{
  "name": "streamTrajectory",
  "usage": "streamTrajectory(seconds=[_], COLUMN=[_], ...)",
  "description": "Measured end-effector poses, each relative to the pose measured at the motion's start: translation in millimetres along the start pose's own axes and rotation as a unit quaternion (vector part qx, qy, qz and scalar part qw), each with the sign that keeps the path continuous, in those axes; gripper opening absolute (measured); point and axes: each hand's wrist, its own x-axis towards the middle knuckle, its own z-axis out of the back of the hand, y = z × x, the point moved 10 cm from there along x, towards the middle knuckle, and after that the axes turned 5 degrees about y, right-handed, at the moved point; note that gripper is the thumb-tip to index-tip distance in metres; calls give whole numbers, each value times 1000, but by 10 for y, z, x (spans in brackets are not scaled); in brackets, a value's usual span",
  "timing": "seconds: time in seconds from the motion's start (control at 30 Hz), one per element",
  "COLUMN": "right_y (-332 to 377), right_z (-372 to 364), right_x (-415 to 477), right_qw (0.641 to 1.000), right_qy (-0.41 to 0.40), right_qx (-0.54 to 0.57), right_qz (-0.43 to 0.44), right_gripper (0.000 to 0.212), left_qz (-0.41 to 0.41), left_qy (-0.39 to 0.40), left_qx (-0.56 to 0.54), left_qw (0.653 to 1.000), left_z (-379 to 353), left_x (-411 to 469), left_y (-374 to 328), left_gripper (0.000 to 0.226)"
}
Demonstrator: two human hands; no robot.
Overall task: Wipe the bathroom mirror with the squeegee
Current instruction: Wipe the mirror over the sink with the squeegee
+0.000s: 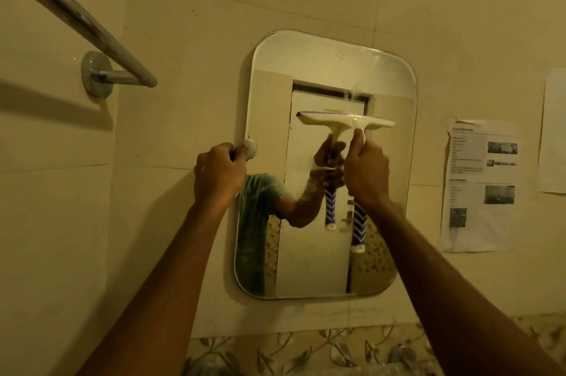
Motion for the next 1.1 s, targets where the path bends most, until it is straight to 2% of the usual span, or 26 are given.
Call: streamTrajectory(seconds=[0.1, 0.23, 0.37, 0.47, 0.57, 0.7, 0.87, 1.0, 1.1], right_y=[-152, -421, -586, -573, -374, -239, -510, -809, -802], right_z=[-94, -173, -159, -126, -80, -53, -167, -220, -188], right_x=[-200, -886, -1510, -1441, -973, -665, -1397, -2098, -2166], right_qw=[999, 998, 994, 993, 996, 997, 994, 983, 982], right_qy=[21, 33, 33, 46, 57, 42, 38, 81, 86], right_qx=[-9, -15, -68, -72, -41, -46, -58, -86, -87], right_qz=[-26, -59, -74, -78, -53, -50, -79, -138, -142], right_gripper=[38, 41, 41, 45, 46, 44, 42, 43, 44], left_qz=[-2, -7, 4, 14, 19, 25, 27, 32, 33], left_qy=[2, 7, 13, 19, 23, 35, 38, 46, 48], left_qx=[-11, -22, -25, -23, -22, -19, -21, -26, -23], left_qw=[1000, 1000, 1000, 999, 999, 999, 999, 998, 998], left_z=[-3, -29, -44, -50, -71, -100, -131, -149, -189], left_x=[-61, -126, -260, -316, -352, -426, -488, -562, -684], left_y=[62, 76, 122, 133, 154, 221, 294, 349, 435], left_gripper=[48, 46, 44, 44, 43, 40, 41, 41, 42])
